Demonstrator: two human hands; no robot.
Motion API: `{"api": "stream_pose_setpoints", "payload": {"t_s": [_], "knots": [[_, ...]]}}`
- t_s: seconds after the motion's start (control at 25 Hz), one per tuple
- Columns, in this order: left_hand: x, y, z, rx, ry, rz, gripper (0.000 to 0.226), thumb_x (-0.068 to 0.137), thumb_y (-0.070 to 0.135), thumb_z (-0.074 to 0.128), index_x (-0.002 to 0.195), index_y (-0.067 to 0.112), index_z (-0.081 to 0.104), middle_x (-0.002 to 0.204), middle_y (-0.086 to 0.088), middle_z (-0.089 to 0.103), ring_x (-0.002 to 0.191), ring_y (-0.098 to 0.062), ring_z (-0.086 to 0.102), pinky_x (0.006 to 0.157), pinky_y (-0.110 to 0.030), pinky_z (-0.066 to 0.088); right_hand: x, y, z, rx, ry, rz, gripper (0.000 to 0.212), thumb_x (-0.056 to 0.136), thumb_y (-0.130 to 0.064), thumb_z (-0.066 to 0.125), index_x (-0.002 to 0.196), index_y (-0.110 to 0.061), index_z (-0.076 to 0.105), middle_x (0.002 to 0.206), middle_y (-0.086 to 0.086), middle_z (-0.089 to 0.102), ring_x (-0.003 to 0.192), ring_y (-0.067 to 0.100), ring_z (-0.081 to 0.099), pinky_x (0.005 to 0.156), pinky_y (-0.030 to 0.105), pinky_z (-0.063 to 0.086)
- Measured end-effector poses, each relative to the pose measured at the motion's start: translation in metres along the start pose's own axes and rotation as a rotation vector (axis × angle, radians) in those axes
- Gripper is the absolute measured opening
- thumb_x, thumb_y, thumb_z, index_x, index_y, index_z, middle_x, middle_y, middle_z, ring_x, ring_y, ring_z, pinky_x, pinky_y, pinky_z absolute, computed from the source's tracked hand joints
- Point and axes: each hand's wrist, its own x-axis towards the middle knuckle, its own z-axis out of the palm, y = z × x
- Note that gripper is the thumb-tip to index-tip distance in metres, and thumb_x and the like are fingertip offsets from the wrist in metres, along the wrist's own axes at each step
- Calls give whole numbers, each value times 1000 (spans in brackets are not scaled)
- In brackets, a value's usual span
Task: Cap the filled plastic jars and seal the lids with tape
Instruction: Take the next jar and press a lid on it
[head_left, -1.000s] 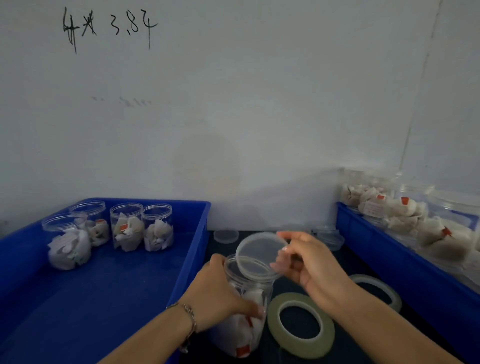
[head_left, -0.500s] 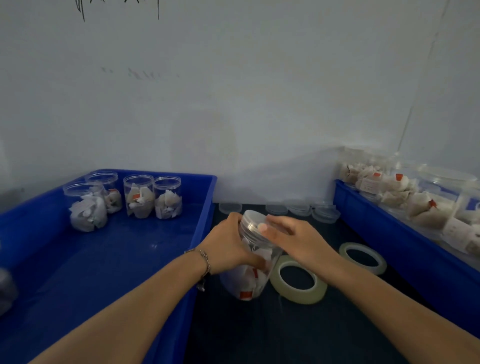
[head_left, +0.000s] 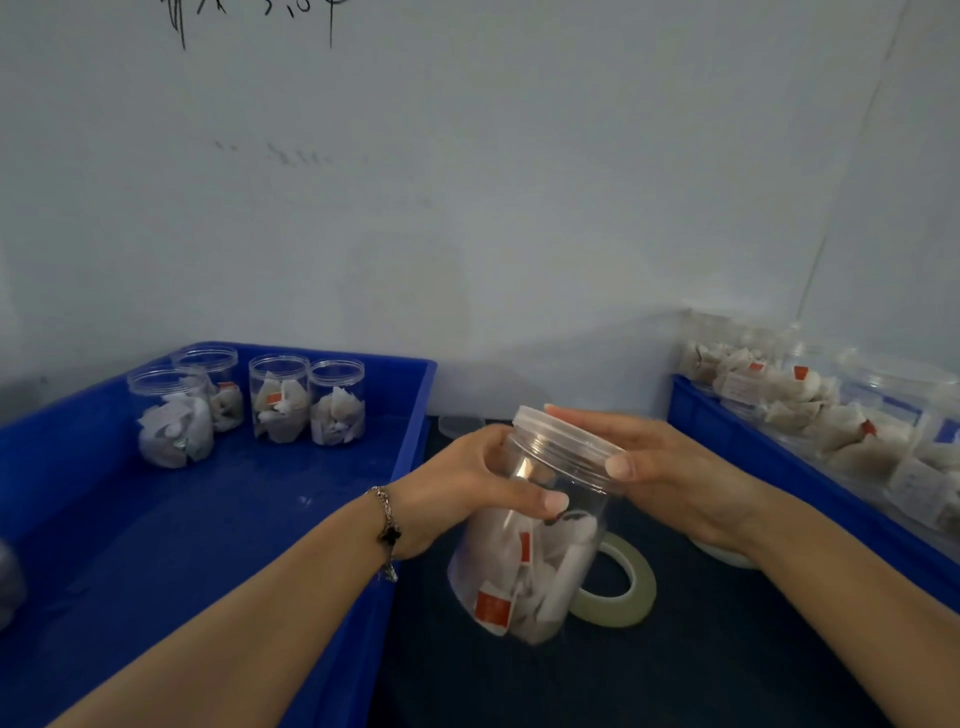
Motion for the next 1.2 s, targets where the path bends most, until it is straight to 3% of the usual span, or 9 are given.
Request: {"api": "stream_pose_setpoints", "payload": {"t_s": [0.2, 0.32, 0.4, 0.52, 0.72, 0.92, 1.04, 1.2], "knots": [[0, 2, 0, -15, -26, 3, 54, 65, 25, 75, 116, 24, 57, 104, 5, 69, 97, -10, 66, 92, -34, 49, 2, -3, -3, -2, 35, -24, 68, 65, -28, 69, 129, -12, 55, 127, 12, 61, 120, 30, 56, 100, 41, 47], [-1, 1, -1, -1, -10, -6, 65, 56, 35, 77, 116, 20, 57, 109, 2, 69, 103, -14, 65, 97, -37, 48, 3, -7, -6, 3, 69, -48, 67, 60, -30, 73, 124, -15, 61, 124, 9, 63, 117, 26, 58, 93, 34, 51], [0, 0, -2, 13, 20, -19, 76, 51, 39, 77, 121, 18, 54, 114, -1, 67, 107, -17, 63, 101, -42, 45, 3, -10, -7, -52, 85, -53, 56, 63, -27, 72, 118, -25, 66, 124, 3, 64, 116, 20, 59, 90, 28, 51], [2, -1, -3, 29, 56, -39, 85, 48, 42, 79, 125, 20, 50, 119, -1, 63, 112, -18, 60, 102, -44, 44, 3, -8, -6, -114, 84, -39, 49, 66, -20, 73, 113, -34, 69, 124, -1, 64, 116, 18, 59, 93, 29, 50], [3, -3, -2, 87, 47, -30, 55, 59, 31, 80, 108, 34, 54, 106, 9, 68, 100, -6, 64, 88, -27, 51, 5, -5, -1, -193, 73, 3, 54, 60, -36, 75, 113, -40, 68, 129, -14, 59, 117, 9, 57, 91, 25, 50], [4, -10, 0, 301, 146, -104, 71, 62, 32, 86, 119, 27, 45, 112, 8, 57, 103, -8, 57, 91, -31, 50, 5, 2, 1, -274, 57, 63, 54, 62, -25, 79, 111, -44, 68, 124, -21, 60, 115, 4, 57, 89, 21, 50], [2, -7, -1, 280, 72, -89, 71, 57, 35, 85, 115, 31, 45, 114, 8, 57, 105, -8, 56, 93, -29, 49, 2, 0, -4, -244, 28, 58, 54, 59, -30, 78, 111, -42, 68, 125, -15, 62, 116, 7, 57, 90, 22, 50], [1, -3, -5, 214, 51, -94, 76, 53, 33, 79, 120, 28, 44, 120, 3, 57, 111, -13, 56, 99, -39, 47, 2, -6, -9, -228, 8, 35, 58, 60, -32, 77, 117, -37, 66, 129, -8, 60, 120, 12, 56, 96, 29, 49]]}}
